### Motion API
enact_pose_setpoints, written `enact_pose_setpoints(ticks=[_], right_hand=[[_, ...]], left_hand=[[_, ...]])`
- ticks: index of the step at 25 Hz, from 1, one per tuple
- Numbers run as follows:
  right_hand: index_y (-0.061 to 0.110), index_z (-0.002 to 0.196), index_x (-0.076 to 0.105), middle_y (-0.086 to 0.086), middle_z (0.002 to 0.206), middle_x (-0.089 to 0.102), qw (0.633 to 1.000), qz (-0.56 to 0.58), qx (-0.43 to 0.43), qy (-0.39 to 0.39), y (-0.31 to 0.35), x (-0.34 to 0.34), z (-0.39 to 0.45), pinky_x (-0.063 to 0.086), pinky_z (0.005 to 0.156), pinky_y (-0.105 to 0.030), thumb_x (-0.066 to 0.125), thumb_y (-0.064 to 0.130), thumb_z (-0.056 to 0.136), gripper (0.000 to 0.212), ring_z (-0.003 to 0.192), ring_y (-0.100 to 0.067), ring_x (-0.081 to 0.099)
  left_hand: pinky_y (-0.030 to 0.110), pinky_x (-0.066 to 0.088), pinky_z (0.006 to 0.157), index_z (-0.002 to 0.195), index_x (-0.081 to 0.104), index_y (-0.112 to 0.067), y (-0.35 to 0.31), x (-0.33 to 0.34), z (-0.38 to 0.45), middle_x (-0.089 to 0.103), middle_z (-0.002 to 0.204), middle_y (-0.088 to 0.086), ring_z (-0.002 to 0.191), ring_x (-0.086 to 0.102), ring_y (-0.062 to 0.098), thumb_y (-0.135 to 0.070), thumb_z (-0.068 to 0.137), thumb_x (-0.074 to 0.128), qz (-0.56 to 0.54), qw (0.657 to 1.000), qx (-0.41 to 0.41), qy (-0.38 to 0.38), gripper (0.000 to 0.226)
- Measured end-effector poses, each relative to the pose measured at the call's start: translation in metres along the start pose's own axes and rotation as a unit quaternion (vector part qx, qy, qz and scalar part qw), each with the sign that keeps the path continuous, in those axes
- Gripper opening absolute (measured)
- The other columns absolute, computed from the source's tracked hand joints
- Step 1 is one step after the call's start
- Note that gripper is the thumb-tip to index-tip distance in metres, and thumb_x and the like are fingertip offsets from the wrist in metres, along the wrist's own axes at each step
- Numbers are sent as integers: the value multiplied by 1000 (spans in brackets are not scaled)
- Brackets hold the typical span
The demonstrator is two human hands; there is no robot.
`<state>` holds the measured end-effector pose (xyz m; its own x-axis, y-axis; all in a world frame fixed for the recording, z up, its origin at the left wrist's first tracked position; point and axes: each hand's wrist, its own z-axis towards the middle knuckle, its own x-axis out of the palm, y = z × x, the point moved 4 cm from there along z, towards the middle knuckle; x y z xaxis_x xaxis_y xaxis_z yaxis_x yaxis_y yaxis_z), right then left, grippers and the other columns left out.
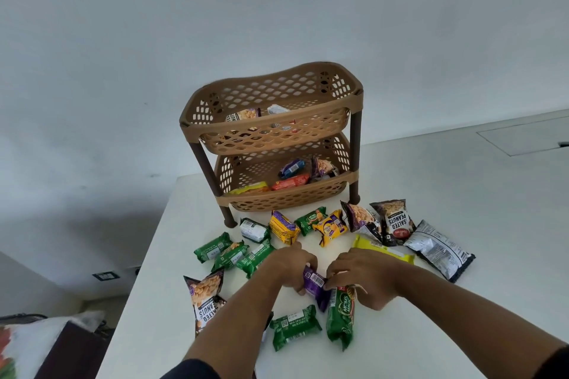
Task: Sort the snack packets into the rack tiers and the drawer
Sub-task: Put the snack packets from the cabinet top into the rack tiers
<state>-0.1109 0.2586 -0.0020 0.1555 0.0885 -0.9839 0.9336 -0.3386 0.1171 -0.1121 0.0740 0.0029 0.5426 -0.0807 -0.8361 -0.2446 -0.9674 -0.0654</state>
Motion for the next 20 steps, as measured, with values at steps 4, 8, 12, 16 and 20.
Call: enact_pose_setpoints(ticks=[4, 8, 12, 16, 20], right_hand=[[42, 139, 50, 2, 140, 49, 999, -19, -29, 21, 3, 1, -2, 43, 92, -39, 71, 44, 76, 66, 120, -22, 51], [37, 133, 56, 1, 134, 54, 996, -70, -48, 14, 10, 1, 5, 47, 91, -42, 76, 42, 75, 62, 117, -25, 52], [30, 132, 57, 2, 128, 58, 998, -57, -40, 2, 8, -3, 6, 48, 92, -42, 76, 37, 78, 58, 118, -23, 51], [27, 132, 58, 5, 128, 63, 996, -12, -1, -88, -1, -22, -2, 47, 99, -37, 72, 41, 83, 52, 120, -18, 55], [25, 127, 57, 1, 119, 69, 974, -12, 15, -227, -12, -66, -5, 55, 88, -32, 64, 51, 88, 47, 109, -17, 64]], left_hand=[[46, 54, 93, 129, 59, -23, -1, 2, 1, 51, 127, 11, 111, 59, 33, -21, 73, 88, 17, 1000, 0, -13, 63], [45, 52, 93, 129, 58, -19, 2, -5, -2, 51, 127, 11, 114, 56, 33, -21, 74, 88, 16, 1000, 6, -26, 63], [39, 48, 89, 121, 61, -19, 14, -34, -9, 54, 120, 7, 110, 55, 27, -17, 76, 84, -36, 996, 27, -79, 51], [38, 51, 92, 119, 61, -22, 18, -83, -26, 58, 117, 3, 106, 55, 20, -21, 79, 80, -104, 979, 57, -166, 45], [35, 54, 86, 110, 63, -21, 4, -140, -45, 61, 105, -4, 94, 59, 15, -30, 82, 78, -127, 955, 109, -246, 33]])
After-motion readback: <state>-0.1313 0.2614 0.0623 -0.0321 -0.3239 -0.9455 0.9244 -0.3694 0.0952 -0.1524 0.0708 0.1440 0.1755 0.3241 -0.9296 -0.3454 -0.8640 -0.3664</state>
